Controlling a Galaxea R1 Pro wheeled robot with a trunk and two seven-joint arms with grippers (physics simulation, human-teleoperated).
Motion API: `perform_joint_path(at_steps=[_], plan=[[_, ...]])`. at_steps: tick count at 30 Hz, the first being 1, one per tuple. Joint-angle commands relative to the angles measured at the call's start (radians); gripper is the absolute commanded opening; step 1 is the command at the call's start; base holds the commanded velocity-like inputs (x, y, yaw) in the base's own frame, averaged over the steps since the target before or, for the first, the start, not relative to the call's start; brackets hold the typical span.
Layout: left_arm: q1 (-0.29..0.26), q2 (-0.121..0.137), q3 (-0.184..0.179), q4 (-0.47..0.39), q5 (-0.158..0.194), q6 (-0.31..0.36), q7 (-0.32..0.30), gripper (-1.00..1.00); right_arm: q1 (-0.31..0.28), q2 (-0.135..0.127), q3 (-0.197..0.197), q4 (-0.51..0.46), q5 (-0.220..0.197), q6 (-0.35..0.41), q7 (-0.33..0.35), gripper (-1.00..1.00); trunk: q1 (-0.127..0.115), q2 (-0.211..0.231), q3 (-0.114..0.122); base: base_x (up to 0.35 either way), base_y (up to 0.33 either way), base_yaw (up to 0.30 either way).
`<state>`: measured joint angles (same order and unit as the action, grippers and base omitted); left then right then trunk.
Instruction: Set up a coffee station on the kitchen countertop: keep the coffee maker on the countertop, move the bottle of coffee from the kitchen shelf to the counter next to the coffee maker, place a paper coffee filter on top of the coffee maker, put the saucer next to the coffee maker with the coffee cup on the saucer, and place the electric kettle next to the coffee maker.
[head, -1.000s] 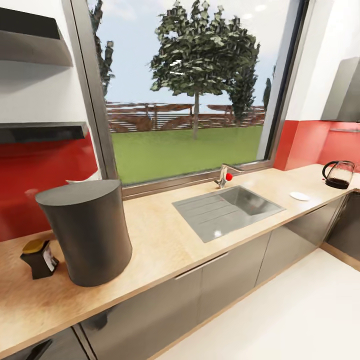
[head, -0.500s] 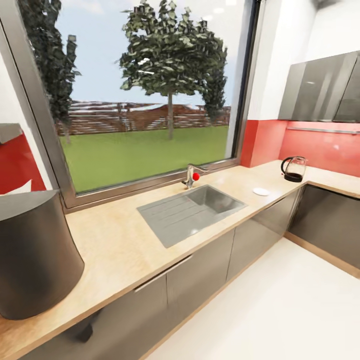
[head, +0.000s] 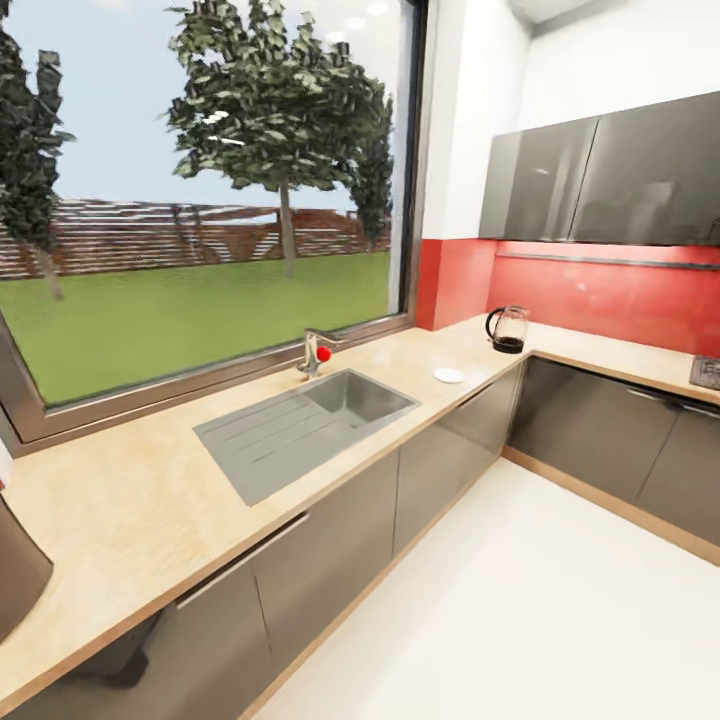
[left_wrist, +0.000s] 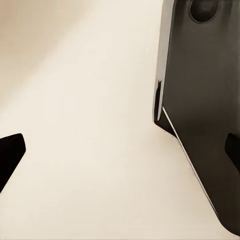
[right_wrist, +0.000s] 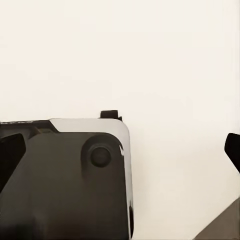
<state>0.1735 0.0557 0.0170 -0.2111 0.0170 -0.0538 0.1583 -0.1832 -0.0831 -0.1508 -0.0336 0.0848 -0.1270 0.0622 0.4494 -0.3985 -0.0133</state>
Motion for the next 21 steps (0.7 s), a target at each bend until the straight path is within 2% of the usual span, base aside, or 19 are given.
perform_joint_path(at_steps=[1,8,21], plan=[[0.001,0.0,0.001,-0.002,0.002,-0.001,0.002,1.0,-0.001,0.0,-0.009,0.001,0.009,-0.003,0.004,1.0,0.001,-0.002,-0.001,0.048,-0.269,-0.3],[0.0,0.001,0.001,-0.002,0.006,-0.003,0.002,1.0,-0.001,0.0,-0.01,0.001,0.009,-0.003,0.003,1.0,0.001,-0.002,-0.001,0.136,-0.251,-0.3],[-0.002,0.0,0.002,-0.004,0.007,-0.003,0.002,1.0,-0.001,0.0,-0.009,0.001,0.009,-0.003,0.003,1.0,0.001,-0.002,-0.001,0.253,-0.183,-0.3]])
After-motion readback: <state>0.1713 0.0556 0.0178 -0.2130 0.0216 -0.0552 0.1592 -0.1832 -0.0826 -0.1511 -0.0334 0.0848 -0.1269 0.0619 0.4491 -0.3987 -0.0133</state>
